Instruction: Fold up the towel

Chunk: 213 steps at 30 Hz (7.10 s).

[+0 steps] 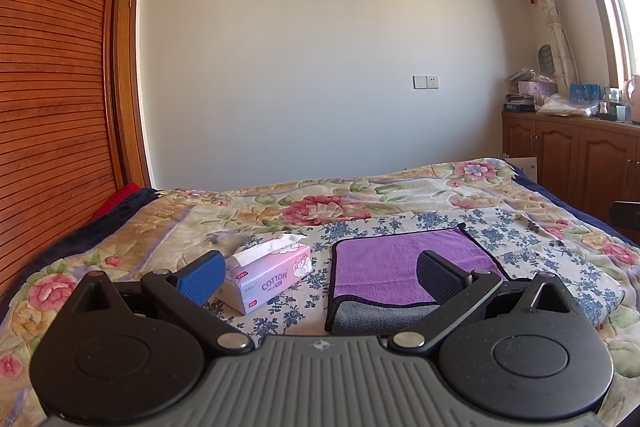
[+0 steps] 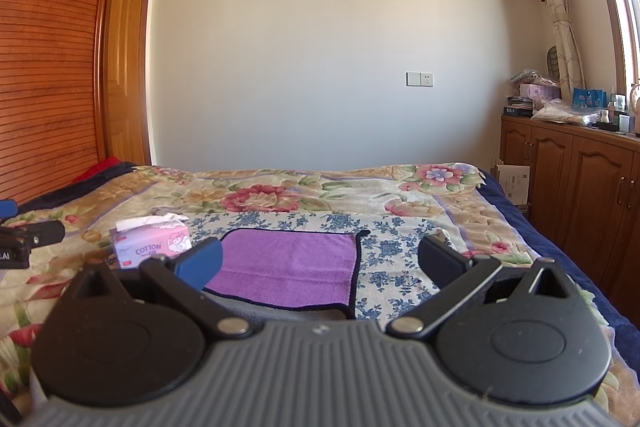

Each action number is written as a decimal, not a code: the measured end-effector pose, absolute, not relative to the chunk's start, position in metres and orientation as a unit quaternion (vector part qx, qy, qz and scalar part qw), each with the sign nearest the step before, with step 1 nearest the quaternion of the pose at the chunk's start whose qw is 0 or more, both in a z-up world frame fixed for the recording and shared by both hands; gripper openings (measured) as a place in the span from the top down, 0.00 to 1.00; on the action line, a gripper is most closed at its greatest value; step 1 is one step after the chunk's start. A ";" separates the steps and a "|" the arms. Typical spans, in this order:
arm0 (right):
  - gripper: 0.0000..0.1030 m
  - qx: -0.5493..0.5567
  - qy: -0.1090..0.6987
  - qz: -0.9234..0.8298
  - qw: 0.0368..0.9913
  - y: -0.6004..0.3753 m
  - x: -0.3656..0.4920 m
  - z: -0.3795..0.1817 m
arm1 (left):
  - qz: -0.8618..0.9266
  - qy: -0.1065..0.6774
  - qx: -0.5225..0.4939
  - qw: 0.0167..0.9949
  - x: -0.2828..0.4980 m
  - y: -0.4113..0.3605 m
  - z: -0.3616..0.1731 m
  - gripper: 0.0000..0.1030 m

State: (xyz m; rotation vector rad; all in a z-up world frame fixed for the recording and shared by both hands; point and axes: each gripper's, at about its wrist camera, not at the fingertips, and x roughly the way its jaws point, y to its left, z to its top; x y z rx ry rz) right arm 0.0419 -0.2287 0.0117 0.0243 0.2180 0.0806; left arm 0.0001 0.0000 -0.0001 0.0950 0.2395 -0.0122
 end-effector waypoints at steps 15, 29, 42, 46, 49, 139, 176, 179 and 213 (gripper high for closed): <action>0.00 0.012 0.109 0.040 0.993 -0.227 0.042 0.012 | -0.006 0.120 0.048 0.992 0.000 0.000 0.000 0.00; 0.00 0.012 0.111 0.043 0.993 -0.230 0.042 0.011 | -0.009 0.122 0.052 0.991 -0.004 -0.004 -0.004 0.00; 0.00 0.015 0.120 0.053 0.991 -0.224 0.050 0.010 | -0.023 0.141 0.068 0.987 0.005 -0.009 -0.006 0.00; 0.00 0.016 0.126 0.055 0.990 -0.223 0.053 0.008 | -0.030 0.148 0.074 0.986 0.011 -0.011 -0.009 0.00; 0.00 0.015 0.131 0.056 0.990 -0.221 0.057 0.008 | -0.036 0.155 0.076 0.984 0.015 -0.011 -0.011 0.00; 0.14 0.026 0.403 0.109 0.908 -0.241 0.217 -0.077 | -0.117 0.352 0.004 0.929 0.209 0.015 -0.097 0.59; 0.96 0.015 0.401 0.126 0.907 -0.249 0.222 -0.070 | -0.129 0.345 0.012 0.930 0.206 0.011 -0.095 0.94; 0.96 0.017 0.395 0.126 0.910 -0.250 0.221 -0.067 | -0.131 0.341 0.012 0.931 0.204 0.010 -0.092 0.94; 0.96 -0.004 0.301 0.145 0.943 -0.246 0.227 -0.035 | -0.142 0.281 -0.002 0.949 0.207 0.007 -0.061 0.95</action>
